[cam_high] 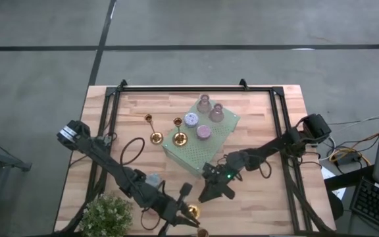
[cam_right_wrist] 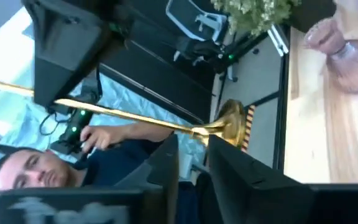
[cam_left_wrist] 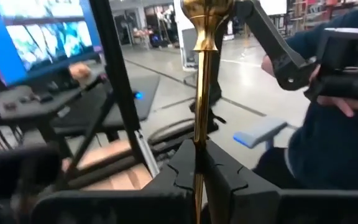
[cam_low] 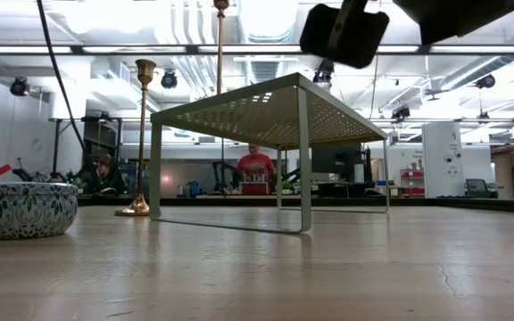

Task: Pick & Place candle stick holders
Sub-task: Put the right gold candle holder aligned with the other gold candle holder on the shelf

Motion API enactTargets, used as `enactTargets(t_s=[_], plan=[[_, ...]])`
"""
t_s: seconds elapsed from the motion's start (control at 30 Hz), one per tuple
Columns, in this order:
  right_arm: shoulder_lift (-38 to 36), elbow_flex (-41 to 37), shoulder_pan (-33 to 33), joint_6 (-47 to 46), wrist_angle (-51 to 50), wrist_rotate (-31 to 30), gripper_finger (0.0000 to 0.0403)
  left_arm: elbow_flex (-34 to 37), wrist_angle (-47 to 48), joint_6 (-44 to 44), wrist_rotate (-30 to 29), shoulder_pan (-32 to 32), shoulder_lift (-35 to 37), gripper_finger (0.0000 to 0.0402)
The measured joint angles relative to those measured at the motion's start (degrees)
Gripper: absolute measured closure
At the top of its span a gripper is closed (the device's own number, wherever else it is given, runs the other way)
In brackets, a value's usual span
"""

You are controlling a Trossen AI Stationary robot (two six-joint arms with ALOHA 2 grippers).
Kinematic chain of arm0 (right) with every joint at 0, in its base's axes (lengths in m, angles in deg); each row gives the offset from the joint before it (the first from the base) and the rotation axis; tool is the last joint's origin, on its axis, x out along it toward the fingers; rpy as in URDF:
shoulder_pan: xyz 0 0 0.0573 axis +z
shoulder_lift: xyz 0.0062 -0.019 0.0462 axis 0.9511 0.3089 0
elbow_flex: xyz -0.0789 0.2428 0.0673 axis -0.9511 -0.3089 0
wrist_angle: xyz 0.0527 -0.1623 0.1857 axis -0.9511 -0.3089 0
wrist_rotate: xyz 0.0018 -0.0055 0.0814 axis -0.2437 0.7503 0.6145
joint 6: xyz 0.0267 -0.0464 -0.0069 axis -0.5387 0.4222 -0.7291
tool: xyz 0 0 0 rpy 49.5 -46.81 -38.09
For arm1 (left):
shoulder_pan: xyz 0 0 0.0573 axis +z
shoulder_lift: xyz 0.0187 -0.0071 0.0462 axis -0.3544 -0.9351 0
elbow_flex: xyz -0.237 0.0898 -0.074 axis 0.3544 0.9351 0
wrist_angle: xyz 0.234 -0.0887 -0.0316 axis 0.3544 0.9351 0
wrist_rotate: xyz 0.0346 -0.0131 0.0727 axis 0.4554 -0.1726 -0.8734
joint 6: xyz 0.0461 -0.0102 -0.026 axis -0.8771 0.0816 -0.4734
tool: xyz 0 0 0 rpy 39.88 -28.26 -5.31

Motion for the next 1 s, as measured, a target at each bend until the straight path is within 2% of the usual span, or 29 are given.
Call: enactTargets(t_s=[0.13,0.33,0.43,0.63,0.8,0.9,1.0], plan=[[0.2,-0.1,0.7,2.7,-0.5,0.1,0.0283,0.1,1.2,2.1,-1.0,0.0,0.8,0.0389],[-1.2,-0.1,3.2,14.6,-0.3,-0.2,0.0235,0.6,1.1,5.8,-11.7,-0.1,1.0,0.0389],[-2.6,-0.1,4.6,19.8,-0.8,-0.9,0.0226,1.1,1.0,6.5,-13.0,-0.1,1.1,0.0389],[-5.4,-0.1,7.5,31.1,-4.6,-9.0,0.0232,3.5,-6.8,7.5,-16.2,-0.6,1.3,0.0389],[-8.0,-0.1,10.1,39.9,-11.3,-22.0,0.0238,5.7,-10.7,7.5,-20.4,-0.7,1.3,0.0389],[-8.4,-0.1,11.9,44.6,-12.0,-30.2,0.0237,7.5,-14.0,7.4,-21.0,-0.7,1.3,0.0387],[-8.5,-0.1,13.2,48.3,-11.9,-35.8,0.0232,9.3,-18.4,6.4,-21.7,-0.7,1.3,0.0386]])
